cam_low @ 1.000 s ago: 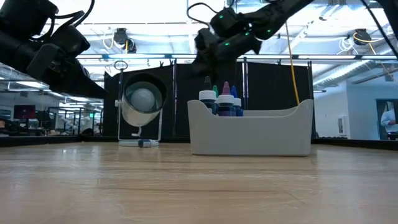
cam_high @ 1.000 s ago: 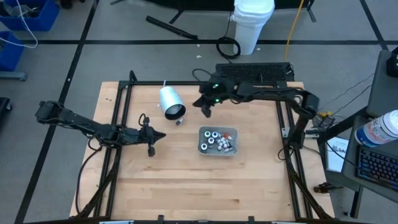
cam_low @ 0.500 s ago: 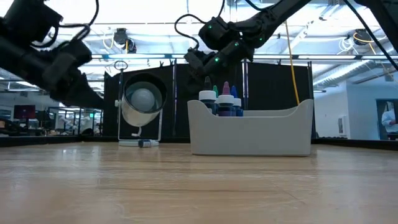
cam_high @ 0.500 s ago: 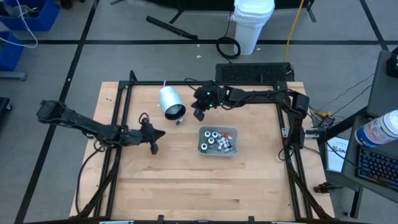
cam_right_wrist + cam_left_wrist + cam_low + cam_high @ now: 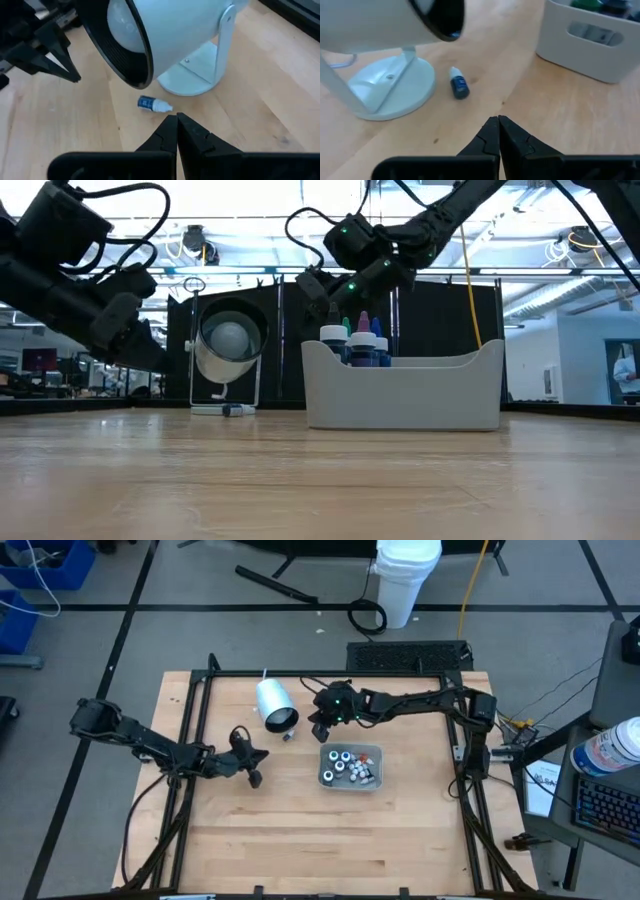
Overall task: Pick & Place food coloring
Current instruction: Adjust the white bin
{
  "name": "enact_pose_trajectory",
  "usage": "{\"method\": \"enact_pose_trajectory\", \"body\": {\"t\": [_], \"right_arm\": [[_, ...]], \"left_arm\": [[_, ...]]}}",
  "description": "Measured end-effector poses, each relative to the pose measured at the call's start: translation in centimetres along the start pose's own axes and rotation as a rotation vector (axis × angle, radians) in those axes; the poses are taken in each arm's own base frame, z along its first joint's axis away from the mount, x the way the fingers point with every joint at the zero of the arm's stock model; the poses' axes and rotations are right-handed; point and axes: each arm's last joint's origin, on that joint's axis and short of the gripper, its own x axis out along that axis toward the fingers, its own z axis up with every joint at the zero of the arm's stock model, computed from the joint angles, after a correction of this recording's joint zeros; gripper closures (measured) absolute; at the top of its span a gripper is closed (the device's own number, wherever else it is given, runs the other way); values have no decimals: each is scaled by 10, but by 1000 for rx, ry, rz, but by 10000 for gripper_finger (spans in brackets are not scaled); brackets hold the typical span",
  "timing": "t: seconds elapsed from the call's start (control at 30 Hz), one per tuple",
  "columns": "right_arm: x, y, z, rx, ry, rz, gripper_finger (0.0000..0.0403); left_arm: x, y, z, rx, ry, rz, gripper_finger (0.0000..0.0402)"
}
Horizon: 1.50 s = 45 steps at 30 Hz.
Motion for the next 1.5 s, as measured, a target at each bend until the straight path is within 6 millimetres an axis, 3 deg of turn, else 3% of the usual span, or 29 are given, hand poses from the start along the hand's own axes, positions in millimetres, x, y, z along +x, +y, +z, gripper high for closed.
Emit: {"method": "enact_pose_trajectory", "body": {"t": [0.23, 0.47, 0.77, 1.23, 1.5], "right_arm": [[2, 7, -4, -2, -94, 40, 403], [14, 11, -17, -8, -46, 74, 403], [25, 46, -34, -105, -4, 162, 403], [20, 107, -39, -292, -40, 242, 403], [21, 113, -36, -284, -66, 192, 403]], "left_arm": [[0, 2, 1, -33, -31, 60, 381], [0, 1, 1, -36, -16, 29, 397], [0, 1, 1, -33, -16, 29, 370], [0, 1, 1, -18, -16, 29, 392], [0, 1, 1, 9, -16, 30, 361]]}}
